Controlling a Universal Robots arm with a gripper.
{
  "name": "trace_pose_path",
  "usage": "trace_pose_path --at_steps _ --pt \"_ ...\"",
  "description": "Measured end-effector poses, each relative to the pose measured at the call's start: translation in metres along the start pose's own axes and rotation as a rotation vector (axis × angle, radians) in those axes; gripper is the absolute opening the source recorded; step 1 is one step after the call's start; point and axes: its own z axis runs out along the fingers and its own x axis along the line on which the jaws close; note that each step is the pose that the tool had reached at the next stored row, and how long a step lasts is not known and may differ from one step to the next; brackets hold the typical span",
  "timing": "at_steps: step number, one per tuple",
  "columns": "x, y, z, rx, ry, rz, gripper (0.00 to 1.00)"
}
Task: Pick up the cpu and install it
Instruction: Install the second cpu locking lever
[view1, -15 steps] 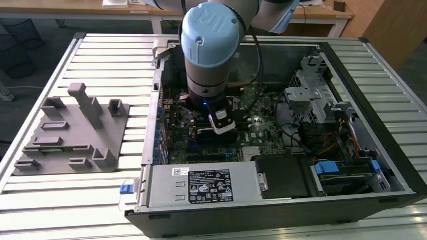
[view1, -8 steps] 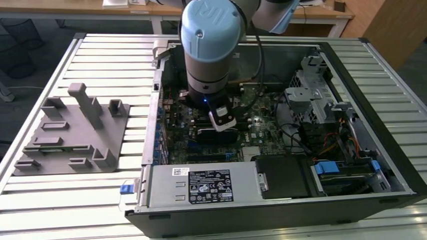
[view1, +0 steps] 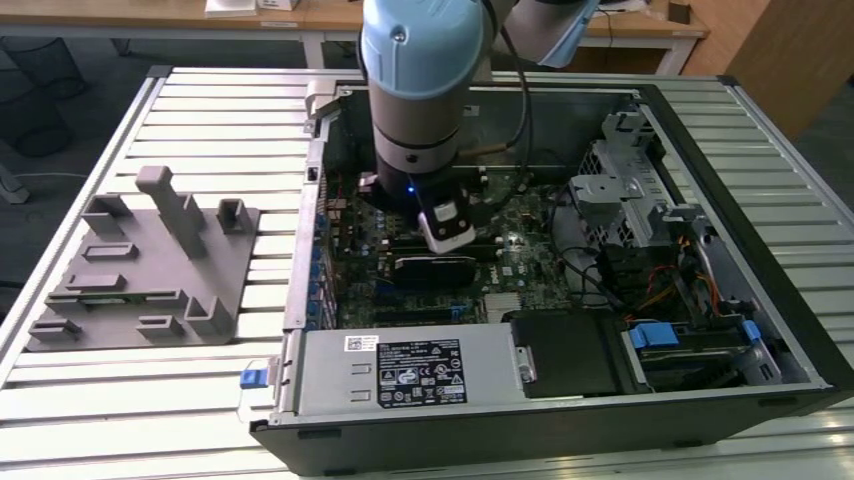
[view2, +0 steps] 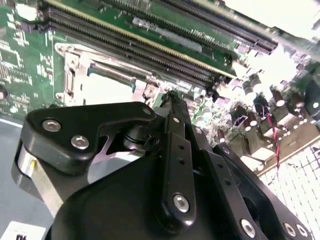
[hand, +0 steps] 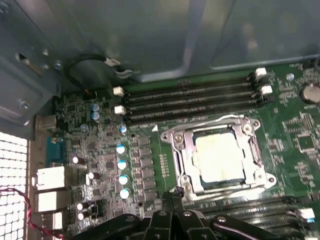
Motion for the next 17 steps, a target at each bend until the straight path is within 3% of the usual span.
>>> trace_pose_path --at_steps 2,4,17 --pt "-0.0004 0.0021 0.0005 0.0150 -0.0031 0.003 0.11" --pt "-0.0005 0.0061 0.0017 0.0209 -0.0044 0.004 0.11" --pt "-0.0129 0.0232 0.0062 0.0379 -0.0167 0.037 0.11"
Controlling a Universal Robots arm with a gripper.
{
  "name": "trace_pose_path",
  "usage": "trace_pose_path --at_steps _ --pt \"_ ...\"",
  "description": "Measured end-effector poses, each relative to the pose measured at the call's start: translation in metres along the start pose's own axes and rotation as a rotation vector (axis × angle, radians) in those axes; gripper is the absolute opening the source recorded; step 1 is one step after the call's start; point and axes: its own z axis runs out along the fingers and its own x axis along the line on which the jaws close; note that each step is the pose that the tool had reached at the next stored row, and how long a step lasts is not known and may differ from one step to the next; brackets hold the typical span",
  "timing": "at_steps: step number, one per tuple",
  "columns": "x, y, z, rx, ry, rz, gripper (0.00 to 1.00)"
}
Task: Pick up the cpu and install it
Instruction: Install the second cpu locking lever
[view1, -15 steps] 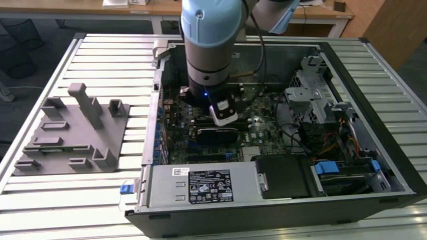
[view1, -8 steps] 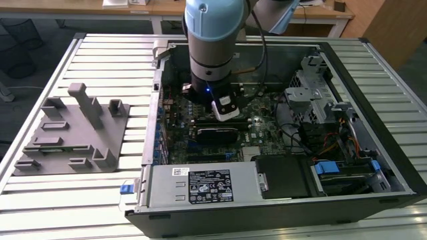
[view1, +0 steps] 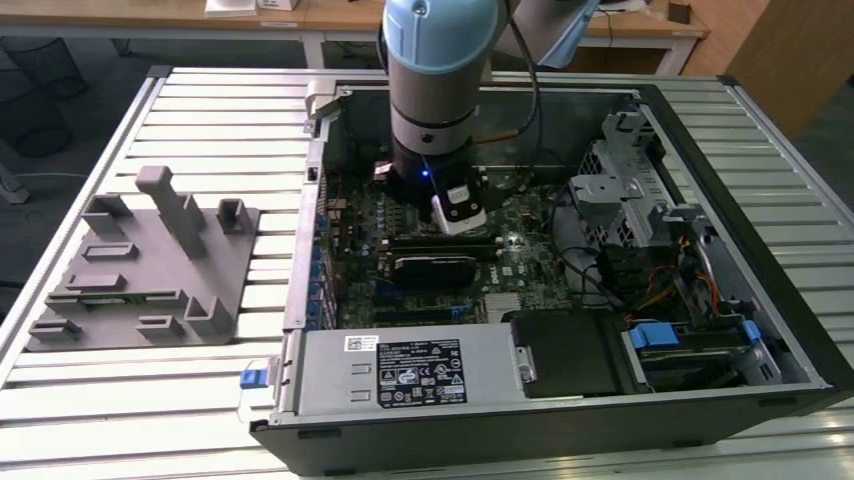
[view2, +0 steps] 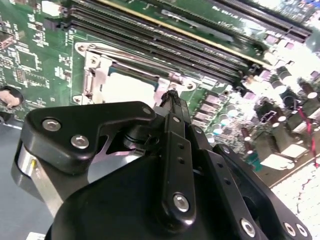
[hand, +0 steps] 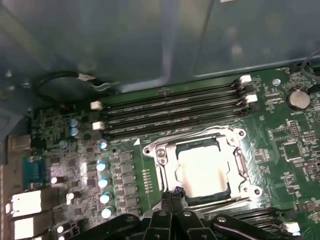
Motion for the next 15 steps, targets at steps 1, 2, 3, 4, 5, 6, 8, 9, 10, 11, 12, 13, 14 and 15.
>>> trace_pose_path --at_steps 1,2,3,4,5,6,8,9,10,11,12,13,14,15 --pt "-0.0008 0.0014 0.0003 0.0030 -0.0011 0.002 0.11" --pt "-0.0016 0.0028 0.0006 0.0059 -0.0020 0.003 0.11" --pt "-0.0025 0.0042 0.0009 0.0091 -0.0030 0.005 0.11" --pt "-0.0034 0.0055 0.0012 0.0126 -0.0041 0.007 0.11" --pt "-0.0042 0.0069 0.0016 0.0160 -0.0053 0.008 0.11" --pt "-0.0051 0.0082 0.0019 0.0194 -0.0064 0.010 0.11" --pt "-0.0067 0.0108 0.0025 0.0264 -0.0086 0.013 0.11" --pt "-0.0075 0.0122 0.0028 0.0298 -0.0097 0.015 0.11" --pt "-0.0084 0.0135 0.0031 0.0330 -0.0107 0.016 0.11" --pt "-0.0093 0.0150 0.0034 0.0368 -0.0119 0.018 0.11" --pt "-0.0102 0.0162 0.0037 0.0412 -0.0131 0.019 0.11" --pt "-0.0112 0.0175 0.0040 0.0460 -0.0144 0.020 0.11" --pt "-0.0122 0.0186 0.0043 0.0509 -0.0157 0.021 0.11" --pt "-0.0132 0.0198 0.0046 0.0560 -0.0169 0.022 0.11"
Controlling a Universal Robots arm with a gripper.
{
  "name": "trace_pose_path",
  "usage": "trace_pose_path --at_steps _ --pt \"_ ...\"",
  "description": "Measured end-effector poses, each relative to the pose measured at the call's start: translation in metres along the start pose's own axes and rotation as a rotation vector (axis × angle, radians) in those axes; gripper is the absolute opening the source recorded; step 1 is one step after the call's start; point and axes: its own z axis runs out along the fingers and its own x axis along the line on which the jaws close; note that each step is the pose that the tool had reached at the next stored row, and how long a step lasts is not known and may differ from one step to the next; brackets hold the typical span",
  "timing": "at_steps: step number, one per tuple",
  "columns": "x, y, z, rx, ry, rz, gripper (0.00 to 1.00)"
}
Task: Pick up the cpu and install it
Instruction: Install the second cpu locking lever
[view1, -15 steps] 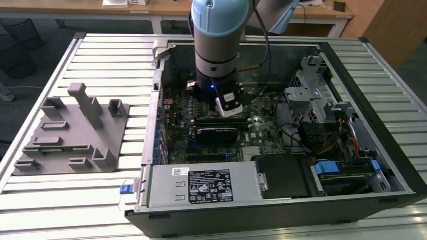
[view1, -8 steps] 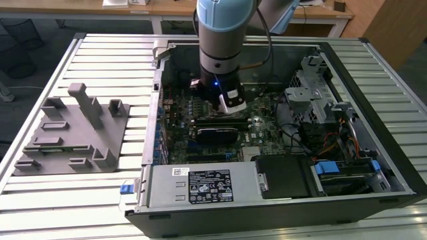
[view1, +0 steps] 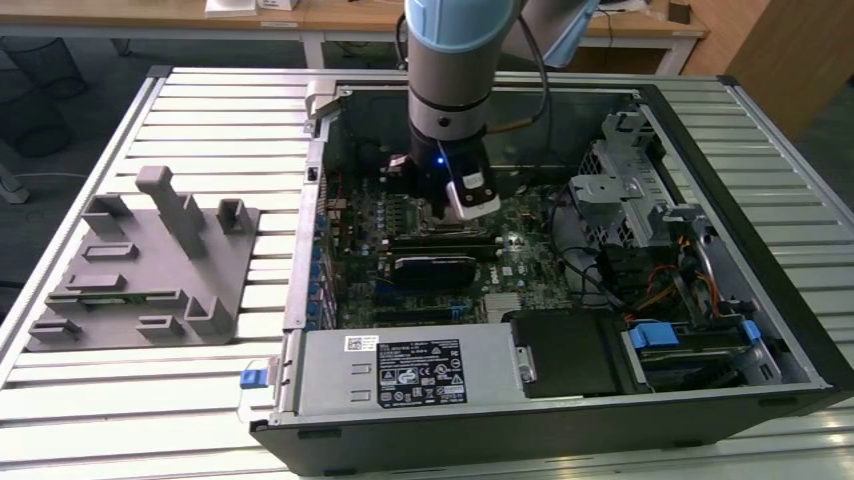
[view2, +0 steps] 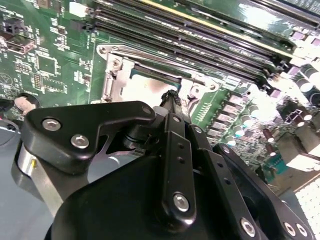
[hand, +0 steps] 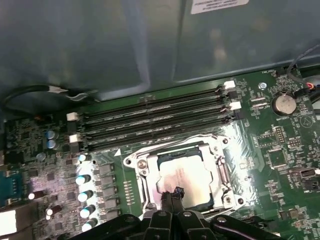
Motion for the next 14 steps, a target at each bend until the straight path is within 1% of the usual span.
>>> trace_pose_path --at_steps 3,5,7,11,12,13,14 --pt "-0.0033 0.0040 0.0007 0.0144 -0.0036 0.002 0.11" --pt "-0.0058 0.0069 0.0013 0.0216 -0.0055 0.003 0.11" --pt "-0.0081 0.0102 0.0019 0.0278 -0.0069 0.003 0.11" --pt "-0.0126 0.0175 0.0032 0.0371 -0.0091 0.003 0.11" --pt "-0.0138 0.0184 0.0034 0.0432 -0.0105 0.003 0.11" --pt "-0.0147 0.0189 0.0035 0.0516 -0.0126 0.004 0.11" --pt "-0.0152 0.0191 0.0035 0.0623 -0.0152 0.005 0.11"
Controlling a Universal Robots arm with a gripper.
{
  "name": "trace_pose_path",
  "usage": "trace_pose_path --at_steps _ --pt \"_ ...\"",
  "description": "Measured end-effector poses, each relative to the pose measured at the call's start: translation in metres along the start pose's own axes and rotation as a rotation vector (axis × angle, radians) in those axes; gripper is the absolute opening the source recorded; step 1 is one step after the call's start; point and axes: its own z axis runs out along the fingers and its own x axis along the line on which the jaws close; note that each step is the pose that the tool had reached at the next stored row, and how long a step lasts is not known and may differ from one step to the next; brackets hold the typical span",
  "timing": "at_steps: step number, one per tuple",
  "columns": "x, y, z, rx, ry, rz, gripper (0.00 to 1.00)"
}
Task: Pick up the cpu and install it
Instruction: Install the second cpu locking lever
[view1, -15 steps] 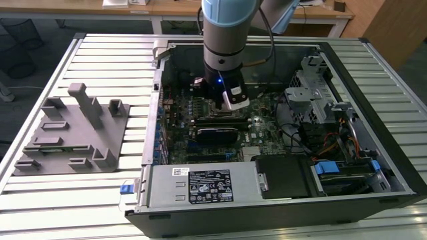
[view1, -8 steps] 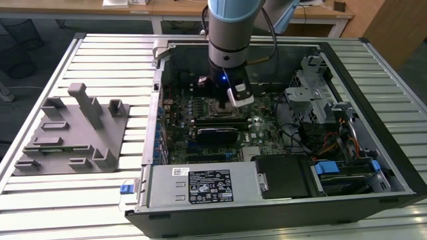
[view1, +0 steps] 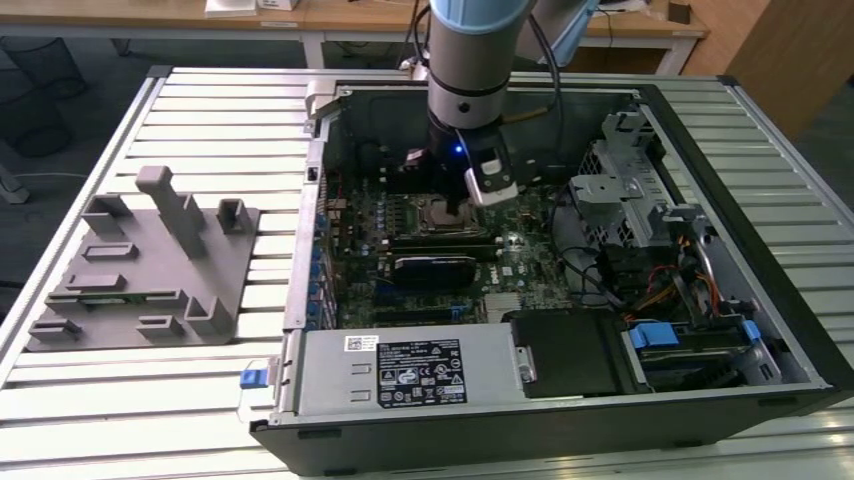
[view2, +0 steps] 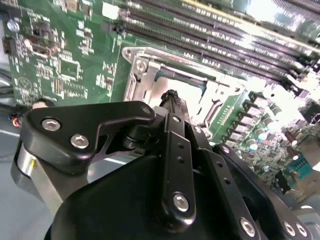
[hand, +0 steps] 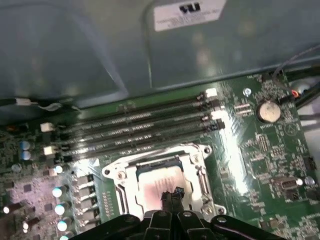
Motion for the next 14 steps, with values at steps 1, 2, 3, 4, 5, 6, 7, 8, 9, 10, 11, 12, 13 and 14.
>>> trace_pose_path --at_steps 1,2,3,4,5,6,7,8,9,10,11,12,13,14 --pt "-0.0001 0.0002 0.0000 0.0068 -0.0015 0.000 0.11" --pt "-0.0001 0.0002 0.0001 0.0088 -0.0021 0.000 0.11" --pt "-0.0001 0.0002 0.0001 0.0089 -0.0021 0.000 0.11" --pt "-0.0001 0.0002 0.0001 0.0091 -0.0021 0.000 0.11" --pt "-0.0001 0.0003 0.0001 0.0091 -0.0021 0.000 0.11" --pt "0.0003 0.0005 0.0001 0.0092 -0.0022 0.000 0.11" --pt "0.0009 0.0007 0.0001 0.0092 -0.0021 0.000 0.11" --pt "0.0015 0.0007 0.0001 0.0092 -0.0022 0.000 0.11" --pt "0.0018 0.0007 0.0001 0.0092 -0.0021 0.000 0.11" --pt "0.0019 0.0008 0.0001 0.0090 -0.0021 0.000 0.11" --pt "0.0022 0.0009 0.0001 0.0091 -0.0021 0.000 0.11" --pt "0.0024 0.0010 0.0001 0.0091 -0.0021 0.000 0.11" --pt "0.0025 0.0010 0.0001 0.0091 -0.0021 0.000 0.11" --pt "0.0025 0.0010 0.0001 0.0092 -0.0021 0.000 0.11"
